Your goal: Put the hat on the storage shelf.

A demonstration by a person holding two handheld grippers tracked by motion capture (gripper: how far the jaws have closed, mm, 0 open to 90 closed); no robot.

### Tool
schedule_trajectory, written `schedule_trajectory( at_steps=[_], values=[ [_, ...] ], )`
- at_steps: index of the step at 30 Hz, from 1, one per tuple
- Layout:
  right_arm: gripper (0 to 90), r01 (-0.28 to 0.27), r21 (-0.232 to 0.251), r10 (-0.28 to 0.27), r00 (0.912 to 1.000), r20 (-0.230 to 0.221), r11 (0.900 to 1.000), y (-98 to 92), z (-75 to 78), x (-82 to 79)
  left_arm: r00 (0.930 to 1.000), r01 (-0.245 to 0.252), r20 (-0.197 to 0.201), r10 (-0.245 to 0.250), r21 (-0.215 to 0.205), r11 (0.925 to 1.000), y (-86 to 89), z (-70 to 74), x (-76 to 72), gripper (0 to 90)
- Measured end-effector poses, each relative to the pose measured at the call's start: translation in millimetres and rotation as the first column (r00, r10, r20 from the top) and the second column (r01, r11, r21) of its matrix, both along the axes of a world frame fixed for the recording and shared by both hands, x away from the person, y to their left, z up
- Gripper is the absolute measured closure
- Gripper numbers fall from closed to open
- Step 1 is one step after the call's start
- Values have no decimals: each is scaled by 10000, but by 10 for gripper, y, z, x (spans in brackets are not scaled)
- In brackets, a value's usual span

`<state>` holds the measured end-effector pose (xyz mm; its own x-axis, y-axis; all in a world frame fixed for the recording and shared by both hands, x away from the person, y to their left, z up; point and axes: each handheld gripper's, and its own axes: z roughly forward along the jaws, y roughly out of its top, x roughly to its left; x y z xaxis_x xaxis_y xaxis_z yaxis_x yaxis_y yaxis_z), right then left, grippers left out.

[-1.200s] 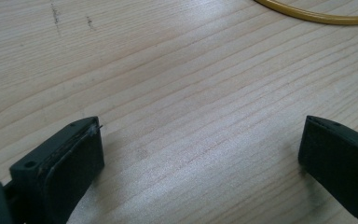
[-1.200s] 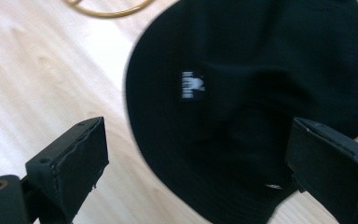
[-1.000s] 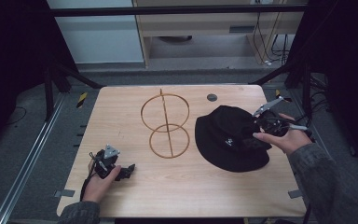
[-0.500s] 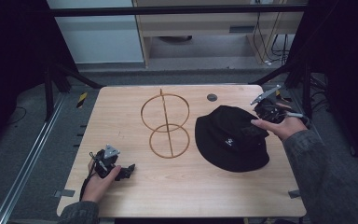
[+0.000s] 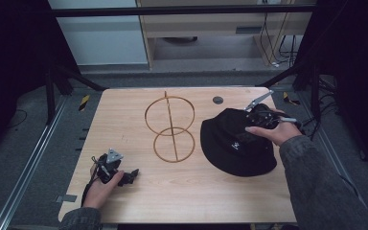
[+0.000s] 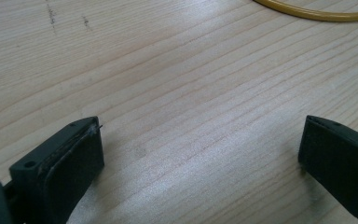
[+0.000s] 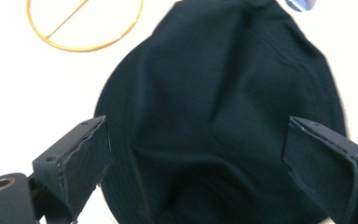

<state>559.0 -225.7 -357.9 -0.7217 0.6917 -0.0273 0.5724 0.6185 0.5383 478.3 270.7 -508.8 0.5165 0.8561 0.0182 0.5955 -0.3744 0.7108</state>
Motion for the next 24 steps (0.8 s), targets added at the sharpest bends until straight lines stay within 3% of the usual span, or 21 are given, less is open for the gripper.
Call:
schedule_trajectory(
  at_steps=[4, 7, 9, 13, 19, 20, 21, 22, 24],
  values=[
    [103, -154, -240, 154, 9999, -4, 9996, 128, -39, 37, 10000, -20, 22, 20, -39, 10000, -2, -2, -2, 0],
    [176, -199, -568, 184, 9994, -278, 9982, 206, -116, 111, 10000, -28, 28, 28, -42, 10000, -2, -3, -2, 0],
    [207, -177, -796, 143, 9990, -435, 9967, 214, -167, 154, 10000, -24, 24, 24, -42, 10000, -2, -3, -2, 0],
    [271, -171, -801, 114, 9975, -701, 9966, 204, -207, 195, 10000, 11, 40, -11, -13, 10000, 0, -2, 2, 0],
    [538, -500, -726, 401, 9904, -1320, 9961, 227, -231, 198, 10000, 21, 42, -21, -9, 10000, 1, -2, 2, 0],
    [572, -514, -795, 406, 9904, -1318, 9955, 227, -237, 198, 10000, 20, 43, -20, -10, 10000, 1, -2, 2, 0],
    [669, -561, -822, 451, 9904, -1303, 9950, 219, -237, 200, 10000, 18, 41, -18, -11, 10000, 1, -2, 2, 0],
    [669, -561, -822, 451, 9904, -1303, 9950, 219, -237, 200, 10000, 18, 41, -18, -11, 10000, 1, -2, 2, 0],
    [775, -525, -730, 428, 9907, -1288, 9960, 192, -230, 212, 10000, 20, 42, -20, -9, 10000, 1, -2, 2, 0]
  ],
)
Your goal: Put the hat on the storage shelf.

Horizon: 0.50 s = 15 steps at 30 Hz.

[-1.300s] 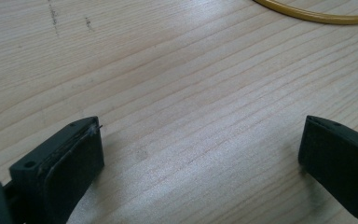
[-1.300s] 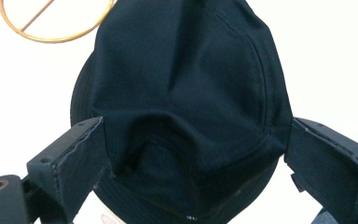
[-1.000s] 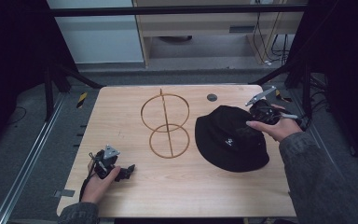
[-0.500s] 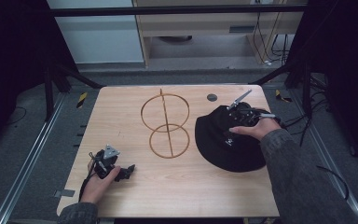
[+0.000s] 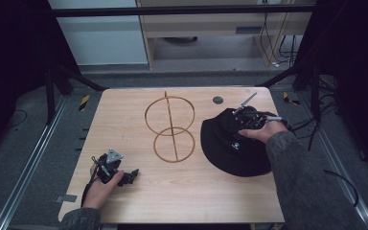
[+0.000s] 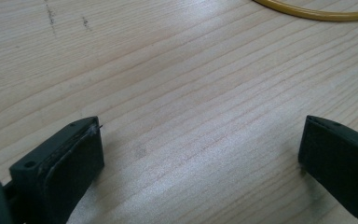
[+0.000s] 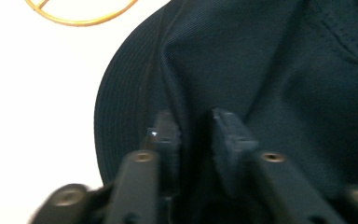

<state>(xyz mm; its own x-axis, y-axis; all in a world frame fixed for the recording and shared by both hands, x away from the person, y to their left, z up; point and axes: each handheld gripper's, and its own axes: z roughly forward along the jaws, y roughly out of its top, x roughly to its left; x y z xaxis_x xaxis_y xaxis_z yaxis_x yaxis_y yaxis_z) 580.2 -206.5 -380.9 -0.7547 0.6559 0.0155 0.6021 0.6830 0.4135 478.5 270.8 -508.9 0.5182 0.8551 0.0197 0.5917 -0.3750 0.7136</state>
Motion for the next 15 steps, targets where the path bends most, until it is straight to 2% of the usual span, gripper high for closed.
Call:
schedule_trajectory(
  at_steps=[2, 4, 7, 15],
  values=[
    [849, 7, 61, -7, 10000, -3, 10000, -18, 8, 10, 10000, 2, -3, -2, 0, 10000, 0, 0, 0, 0],
    [878, -57, 119, 57, 10000, -38, 9999, -30, 26, 15, 10000, -1, -2, 1, -1, 10000, 0, 0, 0, 0],
    [885, -115, 158, 115, 9999, 0, 9998, -39, 54, 11, 10000, -3, 1, 3, 0, 10000, 0, 0, 0, 0],
    [893, -167, 216, 154, 9983, 560, 9996, -115, 251, -43, 10000, -22, -3, 22, -8, 10000, -2, 0, -1, 0]
  ],
)
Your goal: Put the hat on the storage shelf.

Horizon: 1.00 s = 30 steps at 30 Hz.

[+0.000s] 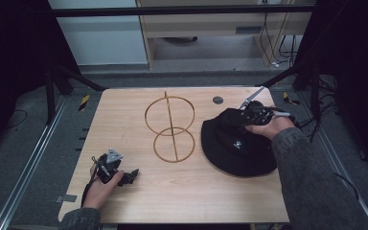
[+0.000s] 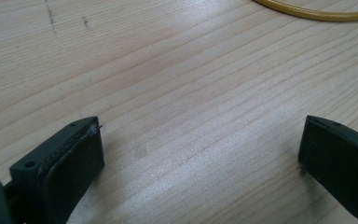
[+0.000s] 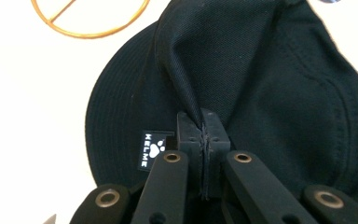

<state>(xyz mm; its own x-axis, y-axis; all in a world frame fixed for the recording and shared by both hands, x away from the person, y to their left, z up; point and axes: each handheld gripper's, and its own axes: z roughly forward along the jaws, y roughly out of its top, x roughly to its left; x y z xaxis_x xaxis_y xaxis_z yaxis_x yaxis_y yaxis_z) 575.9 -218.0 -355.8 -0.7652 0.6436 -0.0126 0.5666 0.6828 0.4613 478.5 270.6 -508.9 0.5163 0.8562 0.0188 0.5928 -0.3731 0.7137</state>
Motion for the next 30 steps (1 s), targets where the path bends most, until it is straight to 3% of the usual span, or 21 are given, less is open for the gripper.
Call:
schedule_trajectory(
  at_steps=[13, 19, 30],
  values=[
    [894, 74, 496, -107, 9977, 676, 9987, -66, 351, -74, 10000, 14, -12, -14, 4, 10000, 1, 1, 0, 0],
    [894, 187, 941, -281, 9946, 997, 9954, -112, 505, -111, 10000, 2, -3, -2, 5, 10000, 0, 0, 0, 0],
    [894, 338, 976, -495, 9853, 1635, 9946, -154, 812, -137, 10000, 11, -26, -11, 23, 10000, 1, 3, 0, 0]
  ],
)
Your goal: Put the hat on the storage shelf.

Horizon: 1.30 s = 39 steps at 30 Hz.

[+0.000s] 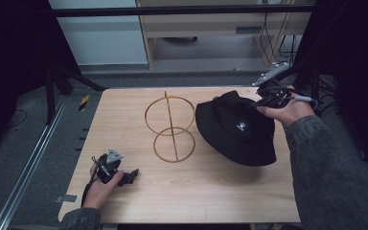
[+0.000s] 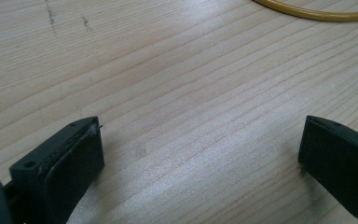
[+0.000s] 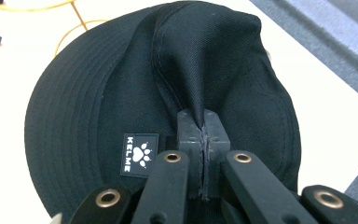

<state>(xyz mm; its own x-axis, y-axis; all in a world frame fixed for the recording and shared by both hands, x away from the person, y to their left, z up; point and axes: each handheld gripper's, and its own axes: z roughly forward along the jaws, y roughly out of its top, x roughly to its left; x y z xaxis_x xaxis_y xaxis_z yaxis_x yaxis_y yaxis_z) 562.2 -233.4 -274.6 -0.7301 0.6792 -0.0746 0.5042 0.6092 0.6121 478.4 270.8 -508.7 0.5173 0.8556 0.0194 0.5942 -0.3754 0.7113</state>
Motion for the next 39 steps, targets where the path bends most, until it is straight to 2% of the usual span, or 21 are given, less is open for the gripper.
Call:
schedule_trajectory(
  at_steps=[11, 18, 28, 34, 39],
  values=[
    [894, 229, 137, -238, 9971, 720, 9996, -23, 405, -31, 10000, 9, -10, -9, 0, 10000, 1, 1, 0, 0],
    [894, 119, 214, -142, 9937, 1107, 9997, -2, 630, -71, 10000, 0, -5, 0, 1, 10000, 0, 0, -1, 0],
    [894, 165, 640, -261, 9881, 1518, 9978, 50, 825, -97, 10000, -9, -5, 9, -1, 10000, -1, 0, -1, 0],
    [894, -119, 1003, -89, 9787, 2051, 9949, 183, 995, -127, 10000, -14, -5, 14, -1, 10000, -2, 0, 0, 0],
    [894, -197, 1082, -51, 9745, 2243, 9939, 244, 1046, -149, 10000, -15, -8, 15, -7, 10000, -2, 0, 0, 0]
  ],
)
